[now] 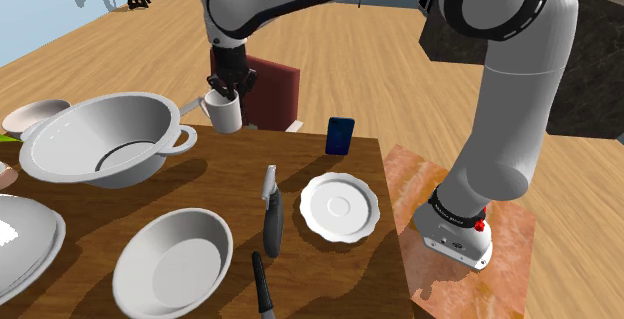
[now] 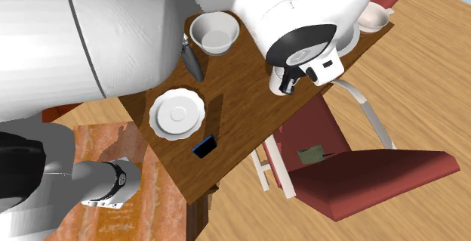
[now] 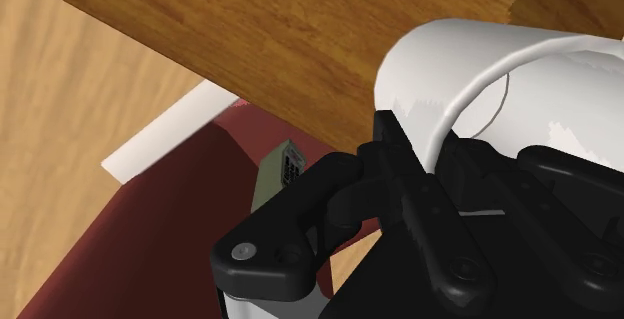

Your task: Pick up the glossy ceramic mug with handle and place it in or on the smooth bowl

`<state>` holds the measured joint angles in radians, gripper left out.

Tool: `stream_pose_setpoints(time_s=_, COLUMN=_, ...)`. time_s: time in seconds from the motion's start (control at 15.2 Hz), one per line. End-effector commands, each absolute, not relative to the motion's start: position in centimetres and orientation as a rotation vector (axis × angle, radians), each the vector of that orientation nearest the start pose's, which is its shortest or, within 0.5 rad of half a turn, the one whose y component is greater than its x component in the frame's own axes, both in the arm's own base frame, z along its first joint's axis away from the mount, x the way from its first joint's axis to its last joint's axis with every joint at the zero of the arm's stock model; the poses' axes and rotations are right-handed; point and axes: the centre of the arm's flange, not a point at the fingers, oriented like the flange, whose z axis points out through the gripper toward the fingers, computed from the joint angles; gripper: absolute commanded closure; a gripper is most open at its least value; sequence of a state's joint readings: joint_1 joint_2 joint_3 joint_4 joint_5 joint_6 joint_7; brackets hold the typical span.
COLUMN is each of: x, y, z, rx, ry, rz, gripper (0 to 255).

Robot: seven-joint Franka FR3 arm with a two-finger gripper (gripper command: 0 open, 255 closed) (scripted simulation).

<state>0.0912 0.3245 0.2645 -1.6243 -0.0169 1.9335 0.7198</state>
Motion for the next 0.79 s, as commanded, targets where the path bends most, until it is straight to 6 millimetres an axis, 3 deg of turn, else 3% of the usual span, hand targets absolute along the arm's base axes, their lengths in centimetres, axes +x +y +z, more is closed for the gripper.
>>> stream_pose_setpoints(time_s=0.0, x=61.7, y=21.0, z=45.0, rx=-3.032, ry=0.569, rz=0.059, gripper=255)
stream_pose_setpoints(time_s=0.73, x=61.7, y=21.0, z=50.3, rx=-3.032, ry=0.569, rz=0.059, gripper=255)
